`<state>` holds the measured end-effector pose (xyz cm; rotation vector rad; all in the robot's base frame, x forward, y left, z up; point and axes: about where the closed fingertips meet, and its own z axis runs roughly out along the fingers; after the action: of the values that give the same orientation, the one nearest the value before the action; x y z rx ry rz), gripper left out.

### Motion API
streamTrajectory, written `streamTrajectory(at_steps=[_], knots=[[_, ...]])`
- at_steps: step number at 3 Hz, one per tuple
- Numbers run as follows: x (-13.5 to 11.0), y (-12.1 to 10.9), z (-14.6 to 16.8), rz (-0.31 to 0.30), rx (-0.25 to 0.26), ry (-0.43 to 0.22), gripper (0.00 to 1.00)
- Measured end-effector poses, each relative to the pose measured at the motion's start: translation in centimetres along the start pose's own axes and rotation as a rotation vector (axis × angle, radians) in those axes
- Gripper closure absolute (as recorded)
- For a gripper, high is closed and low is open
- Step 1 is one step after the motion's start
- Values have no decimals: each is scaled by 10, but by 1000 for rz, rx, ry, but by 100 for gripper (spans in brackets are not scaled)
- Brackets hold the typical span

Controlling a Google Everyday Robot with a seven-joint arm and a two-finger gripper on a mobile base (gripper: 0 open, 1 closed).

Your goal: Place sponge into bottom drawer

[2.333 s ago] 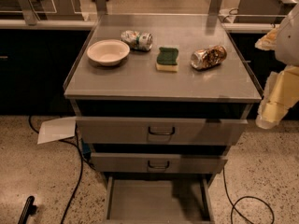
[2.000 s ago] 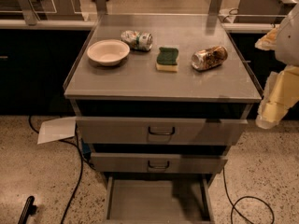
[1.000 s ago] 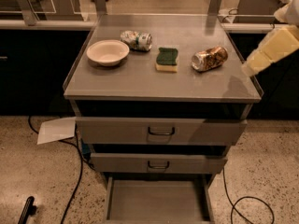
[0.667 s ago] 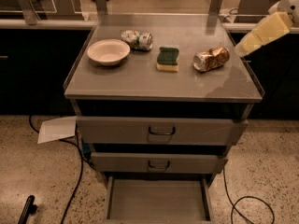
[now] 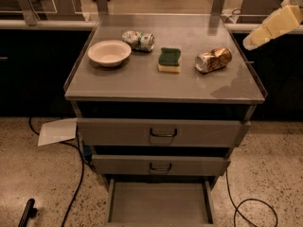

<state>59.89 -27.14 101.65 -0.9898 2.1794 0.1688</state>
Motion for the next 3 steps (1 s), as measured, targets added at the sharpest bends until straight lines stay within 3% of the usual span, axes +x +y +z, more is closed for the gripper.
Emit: streamTrajectory(at_steps=[1,2,3], knots=[[-5,8,29,66,-57,-21,0],[-33,33,83,88,-179,-14,0],[-66,57,125,69,-258,-8,0]])
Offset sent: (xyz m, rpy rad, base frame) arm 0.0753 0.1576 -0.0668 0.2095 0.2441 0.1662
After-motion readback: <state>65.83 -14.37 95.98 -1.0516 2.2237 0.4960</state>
